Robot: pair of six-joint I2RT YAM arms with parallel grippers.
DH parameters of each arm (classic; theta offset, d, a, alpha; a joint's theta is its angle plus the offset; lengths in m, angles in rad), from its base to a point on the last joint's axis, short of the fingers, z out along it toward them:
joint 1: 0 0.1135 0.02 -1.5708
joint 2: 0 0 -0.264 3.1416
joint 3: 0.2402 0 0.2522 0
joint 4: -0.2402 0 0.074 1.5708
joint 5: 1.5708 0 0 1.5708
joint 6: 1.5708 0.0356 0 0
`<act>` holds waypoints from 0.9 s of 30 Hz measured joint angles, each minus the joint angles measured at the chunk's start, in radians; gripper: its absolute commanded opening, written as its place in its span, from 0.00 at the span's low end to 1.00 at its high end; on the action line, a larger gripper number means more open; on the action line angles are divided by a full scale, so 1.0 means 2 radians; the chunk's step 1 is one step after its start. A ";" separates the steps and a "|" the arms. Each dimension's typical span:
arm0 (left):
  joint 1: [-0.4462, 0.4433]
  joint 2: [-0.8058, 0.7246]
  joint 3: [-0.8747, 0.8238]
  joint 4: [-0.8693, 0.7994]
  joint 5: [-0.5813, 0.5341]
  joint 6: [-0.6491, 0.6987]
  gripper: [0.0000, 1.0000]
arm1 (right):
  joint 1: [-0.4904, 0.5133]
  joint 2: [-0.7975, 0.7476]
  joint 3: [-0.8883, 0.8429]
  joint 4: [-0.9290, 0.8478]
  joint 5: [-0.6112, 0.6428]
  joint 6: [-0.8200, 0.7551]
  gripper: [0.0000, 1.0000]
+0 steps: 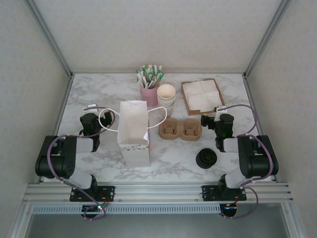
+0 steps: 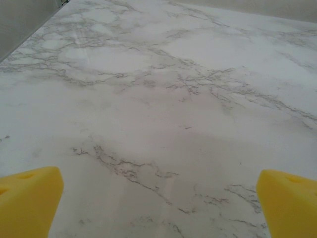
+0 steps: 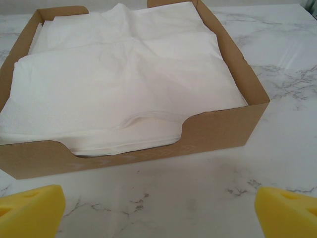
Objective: Pack the takeout coffee
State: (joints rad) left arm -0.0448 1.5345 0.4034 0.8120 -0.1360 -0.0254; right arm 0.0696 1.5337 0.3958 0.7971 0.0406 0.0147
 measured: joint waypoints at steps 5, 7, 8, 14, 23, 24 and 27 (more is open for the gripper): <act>0.000 0.000 0.000 0.000 0.000 0.000 1.00 | 0.000 0.000 0.000 0.000 0.000 0.000 0.99; 0.000 0.000 0.000 0.000 0.000 0.000 1.00 | 0.000 0.000 0.000 0.000 0.000 0.000 0.99; 0.000 0.000 0.000 0.000 0.000 0.000 1.00 | 0.000 0.000 0.000 0.000 0.000 0.000 0.99; 0.000 0.000 0.000 0.000 0.000 0.000 1.00 | 0.000 -0.002 0.003 -0.012 0.009 0.001 0.99; 0.000 -0.024 0.014 -0.056 -0.015 -0.003 1.00 | 0.000 -0.088 0.029 -0.098 0.056 0.016 0.99; 0.000 -0.043 0.019 -0.077 -0.026 -0.005 1.00 | 0.000 -0.103 0.030 -0.110 0.063 0.020 0.99; 0.000 -0.137 0.024 -0.136 -0.067 -0.018 1.00 | 0.000 -0.147 0.036 -0.154 0.089 0.040 0.99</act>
State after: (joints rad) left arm -0.0448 1.2606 0.4522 0.5404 -0.2707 -0.0605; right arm 0.0696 1.2388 0.4683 0.4885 0.2180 0.0948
